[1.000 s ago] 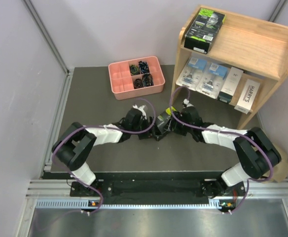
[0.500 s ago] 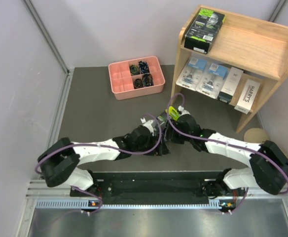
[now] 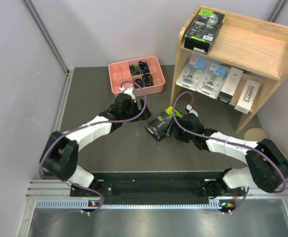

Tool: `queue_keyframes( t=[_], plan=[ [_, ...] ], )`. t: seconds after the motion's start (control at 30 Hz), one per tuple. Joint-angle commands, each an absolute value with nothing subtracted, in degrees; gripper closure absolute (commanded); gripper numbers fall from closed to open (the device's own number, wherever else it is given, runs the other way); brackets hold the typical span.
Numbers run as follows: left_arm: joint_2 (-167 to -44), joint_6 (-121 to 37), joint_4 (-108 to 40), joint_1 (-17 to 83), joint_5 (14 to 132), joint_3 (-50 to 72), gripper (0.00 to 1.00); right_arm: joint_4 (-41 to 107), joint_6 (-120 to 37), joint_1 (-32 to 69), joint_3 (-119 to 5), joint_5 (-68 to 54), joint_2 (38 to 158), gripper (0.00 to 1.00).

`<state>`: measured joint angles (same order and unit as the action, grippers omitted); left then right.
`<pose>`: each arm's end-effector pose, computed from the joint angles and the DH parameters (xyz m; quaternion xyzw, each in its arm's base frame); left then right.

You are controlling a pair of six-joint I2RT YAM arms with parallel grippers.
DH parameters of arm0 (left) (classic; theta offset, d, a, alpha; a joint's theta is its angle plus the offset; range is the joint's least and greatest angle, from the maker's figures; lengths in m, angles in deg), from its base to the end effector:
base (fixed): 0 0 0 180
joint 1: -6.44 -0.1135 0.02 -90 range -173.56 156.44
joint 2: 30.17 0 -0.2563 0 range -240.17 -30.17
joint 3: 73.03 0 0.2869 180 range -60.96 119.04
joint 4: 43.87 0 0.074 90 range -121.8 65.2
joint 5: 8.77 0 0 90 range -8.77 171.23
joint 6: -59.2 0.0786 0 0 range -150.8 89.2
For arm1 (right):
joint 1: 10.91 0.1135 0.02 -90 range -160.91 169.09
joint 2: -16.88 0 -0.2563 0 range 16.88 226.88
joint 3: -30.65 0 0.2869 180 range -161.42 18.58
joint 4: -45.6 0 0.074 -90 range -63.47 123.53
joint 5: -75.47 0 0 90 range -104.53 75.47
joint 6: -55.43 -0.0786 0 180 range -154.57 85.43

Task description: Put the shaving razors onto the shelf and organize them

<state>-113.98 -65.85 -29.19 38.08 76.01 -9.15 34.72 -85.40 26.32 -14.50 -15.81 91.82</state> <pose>0.3261 -0.2093 0.1840 -0.0052 0.8848 -0.2889 0.3657 0.2544 0.1911 0.1190 0.1122 0.9018 0.2827 0.3071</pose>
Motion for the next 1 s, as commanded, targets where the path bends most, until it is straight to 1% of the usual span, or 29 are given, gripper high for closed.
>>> queue_keyframes(
  t=[0.0, 0.07, 0.13, 0.2, 0.33, 0.5, 0.6, 0.73, 0.77, 0.97],
  plan=[
    [-125.92, -60.33, -35.11, 36.42, 66.57, -1.21, 0.1, 42.13, -86.95, 24.25, -16.31, -15.59, 95.98, 0.18],
    [-132.78, -60.16, -35.84, 36.24, 60.17, 3.26, 0.11, 43.1, -86.95, 23.99, -17.36, -15.85, 98.61, 0.19],
    [-136.5, -61.55, -39.69, 36.24, 56.72, 4.6, 0.14, 43.63, -86.52, 23.81, -19.46, -15.16, 101.76, 0.2],
    [-139.67, -62.96, -44.43, 36.24, 54.34, 4.08, 0.16, 45.21, -86.07, 23.81, -20.44, -14.8, 103.44, 0.23],
    [-140.3, -66.74, -50.6, 36.41, 51.35, -1.34, 0.2, 46.89, -85.37, 23.81, -21.33, -11.9, 105.47, 0.26],
    [-135.65, -69.64, -54.74, 38.43, 49.33, -8.91, 0.25, 48.73, -85.19, 23.9, -19.49, -8.13, 104.6, 0.36],
    [-131.61, -71.84, -56.93, 41.85, 49.76, -14.1, 0.26, 49.26, -85.28, 24.86, -17.82, -6.28, 102.05, 0.4],
    [-125.12, -76.58, -60.54, 47.65, 51.51, -21.04, 0.26, 46.19, -84.76, 29.16, -17.02, -6.1, 97.22, 0.41],
    [-123.96, -77.55, -61.32, 50.36, 51.87, -21.84, 0.26, 43.57, -84.67, 30.74, -17.19, -6.53, 96.34, 0.41],
    [-111.66, -83.27, -59.4, 60.3, 59.41, -27.03, 0.26, 36.26, -87.03, 41.02, -17.63, -9.17, 88.26, 0.42]
  ],
)
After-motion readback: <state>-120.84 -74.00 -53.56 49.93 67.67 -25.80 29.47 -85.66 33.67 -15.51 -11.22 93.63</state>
